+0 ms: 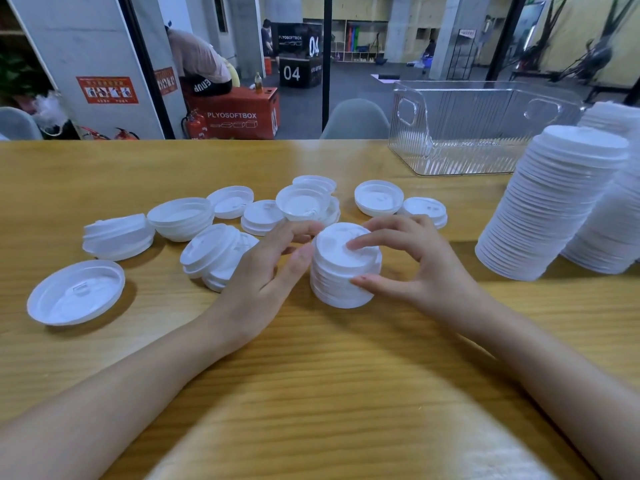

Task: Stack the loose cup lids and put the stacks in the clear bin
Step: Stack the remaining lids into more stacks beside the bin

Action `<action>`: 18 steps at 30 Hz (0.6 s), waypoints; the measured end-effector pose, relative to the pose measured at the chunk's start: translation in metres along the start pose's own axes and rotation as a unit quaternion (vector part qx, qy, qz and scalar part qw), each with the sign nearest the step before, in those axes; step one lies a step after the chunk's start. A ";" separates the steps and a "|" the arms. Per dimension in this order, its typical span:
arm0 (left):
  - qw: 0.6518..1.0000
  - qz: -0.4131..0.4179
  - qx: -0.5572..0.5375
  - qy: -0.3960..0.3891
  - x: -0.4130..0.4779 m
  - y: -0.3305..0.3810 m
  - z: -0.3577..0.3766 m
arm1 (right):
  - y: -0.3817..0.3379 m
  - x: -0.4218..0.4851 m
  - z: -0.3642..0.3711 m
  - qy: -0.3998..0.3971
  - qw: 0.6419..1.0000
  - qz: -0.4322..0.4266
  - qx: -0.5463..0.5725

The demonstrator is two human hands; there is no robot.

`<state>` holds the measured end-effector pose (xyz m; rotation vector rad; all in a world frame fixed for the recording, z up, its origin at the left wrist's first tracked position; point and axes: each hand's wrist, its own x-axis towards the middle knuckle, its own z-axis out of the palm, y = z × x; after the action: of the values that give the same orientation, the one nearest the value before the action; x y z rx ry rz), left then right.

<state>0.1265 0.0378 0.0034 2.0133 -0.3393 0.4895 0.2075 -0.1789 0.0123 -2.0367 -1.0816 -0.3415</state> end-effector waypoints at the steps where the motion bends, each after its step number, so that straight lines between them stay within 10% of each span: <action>1: 1.000 0.005 0.013 -0.003 0.000 0.000 0.000 | 0.000 0.000 0.001 0.002 1.000 -0.003 -0.006; 18: 1.000 -0.009 -0.001 -0.005 0.000 -0.001 0.001 | 0.036 0.015 -0.020 0.116 0.981 0.077 -0.133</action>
<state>0.1270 0.0372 0.0026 2.0159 -0.3283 0.4683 0.2474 -0.1970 0.0145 -2.2325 -0.7630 -0.6556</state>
